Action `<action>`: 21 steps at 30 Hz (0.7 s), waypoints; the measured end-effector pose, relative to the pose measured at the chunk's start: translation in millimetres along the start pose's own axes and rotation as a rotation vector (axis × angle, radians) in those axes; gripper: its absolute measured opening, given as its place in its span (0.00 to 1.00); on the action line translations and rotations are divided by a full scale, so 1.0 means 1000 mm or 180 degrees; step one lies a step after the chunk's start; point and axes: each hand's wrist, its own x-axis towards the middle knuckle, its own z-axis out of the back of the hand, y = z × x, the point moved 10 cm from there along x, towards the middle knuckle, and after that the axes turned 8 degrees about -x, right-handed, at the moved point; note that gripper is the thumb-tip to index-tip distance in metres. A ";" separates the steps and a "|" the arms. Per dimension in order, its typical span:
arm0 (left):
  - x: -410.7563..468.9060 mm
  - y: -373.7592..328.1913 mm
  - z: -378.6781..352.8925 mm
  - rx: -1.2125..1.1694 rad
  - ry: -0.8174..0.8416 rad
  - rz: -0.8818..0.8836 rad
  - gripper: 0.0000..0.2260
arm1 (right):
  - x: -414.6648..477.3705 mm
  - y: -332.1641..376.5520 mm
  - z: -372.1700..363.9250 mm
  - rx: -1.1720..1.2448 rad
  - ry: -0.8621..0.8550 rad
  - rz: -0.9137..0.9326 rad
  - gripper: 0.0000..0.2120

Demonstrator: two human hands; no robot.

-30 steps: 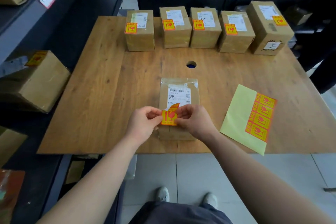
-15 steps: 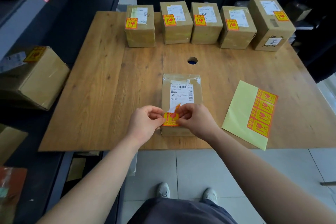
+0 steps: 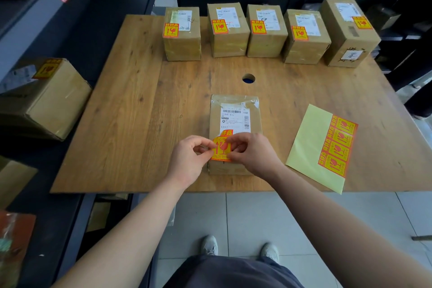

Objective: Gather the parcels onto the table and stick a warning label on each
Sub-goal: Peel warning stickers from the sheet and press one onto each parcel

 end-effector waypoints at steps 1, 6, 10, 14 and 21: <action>0.000 -0.002 -0.001 -0.0019 0.0015 -0.0030 0.15 | 0.000 0.000 0.000 -0.0004 0.0013 0.0004 0.14; 0.002 -0.002 -0.001 -0.0100 0.0038 0.0061 0.15 | 0.002 -0.004 -0.003 0.0075 0.0116 -0.0060 0.15; 0.004 0.001 -0.001 -0.0217 0.0018 0.0167 0.13 | 0.004 -0.007 -0.003 0.0240 0.0174 -0.0097 0.16; 0.007 0.002 -0.002 -0.0348 -0.0023 0.0238 0.12 | 0.004 -0.008 -0.003 0.0375 0.0214 -0.0124 0.16; 0.009 0.002 0.003 -0.0407 -0.0098 0.0215 0.12 | 0.004 -0.008 -0.002 0.0570 0.0187 -0.0101 0.15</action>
